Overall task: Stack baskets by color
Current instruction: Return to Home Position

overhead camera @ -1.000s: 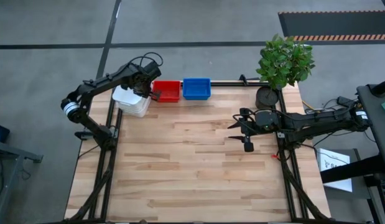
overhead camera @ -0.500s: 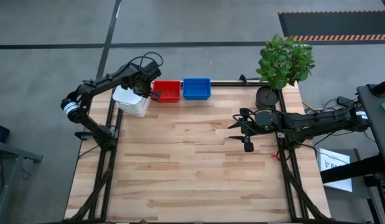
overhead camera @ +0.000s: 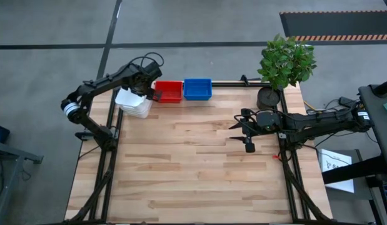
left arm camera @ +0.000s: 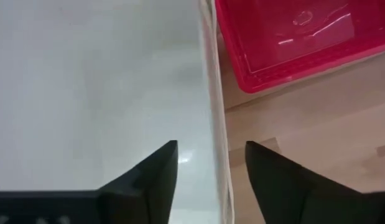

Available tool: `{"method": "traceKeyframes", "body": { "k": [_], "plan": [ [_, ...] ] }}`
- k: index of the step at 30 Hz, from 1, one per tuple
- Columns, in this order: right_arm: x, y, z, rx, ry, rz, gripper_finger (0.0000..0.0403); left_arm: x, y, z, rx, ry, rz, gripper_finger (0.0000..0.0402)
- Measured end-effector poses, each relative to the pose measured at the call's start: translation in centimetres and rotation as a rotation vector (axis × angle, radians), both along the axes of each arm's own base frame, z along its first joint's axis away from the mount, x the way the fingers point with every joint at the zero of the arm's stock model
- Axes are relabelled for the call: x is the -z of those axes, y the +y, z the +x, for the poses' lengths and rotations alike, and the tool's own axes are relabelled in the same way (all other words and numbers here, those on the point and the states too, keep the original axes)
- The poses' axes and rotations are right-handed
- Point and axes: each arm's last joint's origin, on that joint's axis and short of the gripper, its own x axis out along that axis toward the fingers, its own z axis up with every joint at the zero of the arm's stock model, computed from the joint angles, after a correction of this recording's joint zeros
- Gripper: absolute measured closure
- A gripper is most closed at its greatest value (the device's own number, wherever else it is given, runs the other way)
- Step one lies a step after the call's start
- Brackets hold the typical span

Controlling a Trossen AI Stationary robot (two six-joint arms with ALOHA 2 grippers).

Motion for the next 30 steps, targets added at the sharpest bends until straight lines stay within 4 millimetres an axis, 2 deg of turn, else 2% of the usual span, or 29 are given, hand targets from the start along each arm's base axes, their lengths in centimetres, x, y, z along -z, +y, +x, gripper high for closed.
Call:
{"method": "traceKeyframes", "body": {
  "k": [7,16,20,25,30],
  "plan": [
    [0.0,0.0,0.0,0.0,0.0,0.0,0.022,-1.8,-1.6,-0.2,0.087,-0.038,0.051,0.0212],
    [0.0,0.0,0.0,0.0,0.0,0.0,0.022,-6.2,-6.5,-1.5,0.192,-0.124,0.296,0.0212],
    [0.0,0.0,0.0,0.0,0.0,0.0,0.022,-7.5,-9.0,-1.7,0.319,-0.219,0.408,0.0212],
    [0.0,0.0,0.0,0.0,0.0,0.001,0.022,-7.3,-11.4,-2.1,0.442,-0.387,0.527,0.0212],
    [0.0,0.0,0.0,0.0,0.0,0.001,0.022,-5.4,-12.8,-2.8,0.49,-0.494,0.576,0.0212]
  ]
}}
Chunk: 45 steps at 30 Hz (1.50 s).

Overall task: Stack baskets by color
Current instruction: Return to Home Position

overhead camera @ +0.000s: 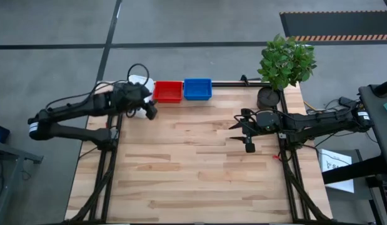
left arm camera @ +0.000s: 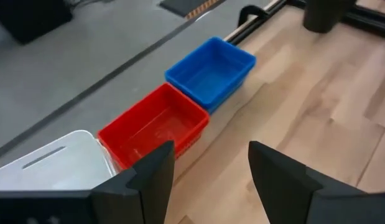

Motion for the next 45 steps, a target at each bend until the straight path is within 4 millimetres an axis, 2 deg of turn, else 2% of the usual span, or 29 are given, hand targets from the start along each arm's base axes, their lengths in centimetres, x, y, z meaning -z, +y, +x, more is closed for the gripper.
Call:
{"method": "traceKeyframes", "body": {
  "k": [5,10,12,17,24,30,35,45],
  "plan": [
    [0.0,0.0,0.0,0.0,0.0,0.0,0.022,2.8,-1.4,-0.7,0.151,-0.032,0.06,0.0212],
    [0.0,0.0,0.0,0.0,0.0,0.0,0.022,6.2,-3.2,-1.2,0.545,-0.167,0.152,0.0213],
    [0.0,0.0,0.0,0.0,0.0,0.0,0.022,7.5,-3.5,-1.7,0.652,-0.246,0.216,0.022],
    [0.0,0.0,0.0,0.0,0.0,0.0,0.022,10.1,-3.9,-3.6,0.681,-0.327,0.332,0.0259],
    [0.0,0.0,0.0,0.0,0.0,0.0,0.022,13.6,-4.2,-5.4,0.686,-0.347,0.344,0.0338],
    [0.0,0.0,0.0,0.0,0.0,0.0,0.022,15.6,-4.5,-6.4,0.723,-0.391,0.359,0.0394],
    [0.0,0.0,0.0,0.0,0.0,0.0,0.022,16.7,-4.6,-7.0,0.712,-0.436,0.367,0.0394],
    [0.0,0.0,0.0,0.0,0.0,0.0,0.022,16.1,-4.7,-7.5,0.697,-0.529,0.374,0.0393]
  ]
}}
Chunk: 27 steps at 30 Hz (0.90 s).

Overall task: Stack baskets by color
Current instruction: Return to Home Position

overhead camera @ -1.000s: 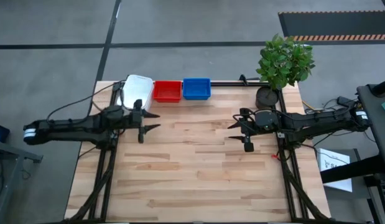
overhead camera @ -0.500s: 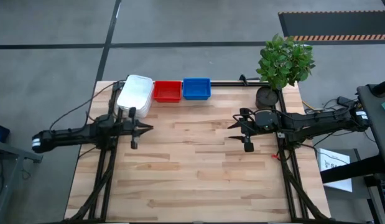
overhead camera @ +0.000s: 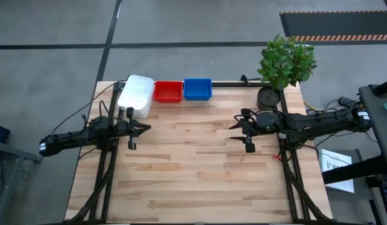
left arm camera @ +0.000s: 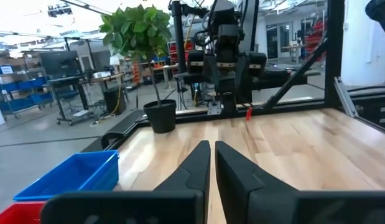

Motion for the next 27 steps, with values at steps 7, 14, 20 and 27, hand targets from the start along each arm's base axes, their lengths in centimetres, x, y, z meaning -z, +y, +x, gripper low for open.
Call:
{"method": "traceKeyframes", "body": {
  "k": [7,14,20,27],
  "plan": [
    [0.01,0.01,0.0,0.0,0.0,0.0,0.022,0.26,0.04,0.2,0.0,0.03,-0.005,0.0393],
    [0.01,0.0,0.0,0.0,0.0,0.0,0.022,0.52,0.06,0.38,0.0,0.057,-0.01,0.0393],
    [0.0,0.0,0.0,0.0,0.0,0.0,0.022,0.69,0.08,0.49,-0.001,0.075,-0.013,0.0393],
    [0.0,0.01,0.0,0.0,0.0,0.0,0.022,0.87,0.1,0.6,-0.001,0.095,-0.016,0.0393]
  ]
}}
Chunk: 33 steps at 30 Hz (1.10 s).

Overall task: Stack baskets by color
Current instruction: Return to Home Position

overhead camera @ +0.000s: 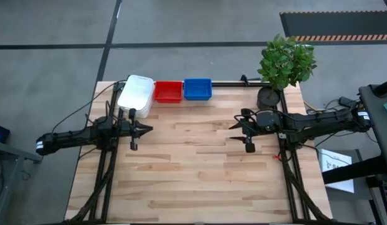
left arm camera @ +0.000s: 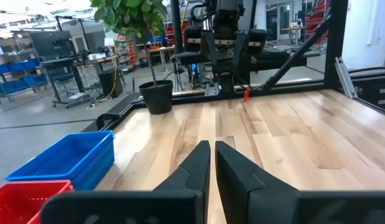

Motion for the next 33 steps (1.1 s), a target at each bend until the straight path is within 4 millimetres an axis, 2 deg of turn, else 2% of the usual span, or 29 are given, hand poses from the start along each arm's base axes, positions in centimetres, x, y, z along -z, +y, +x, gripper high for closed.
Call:
{"method": "traceKeyframes", "body": {
  "k": [33],
  "plan": [
    [0.0,-0.01,0.0,0.001,0.0,0.0,0.022,0.69,0.07,0.42,0.0,0.078,-0.013,0.0393]
  ]
}}
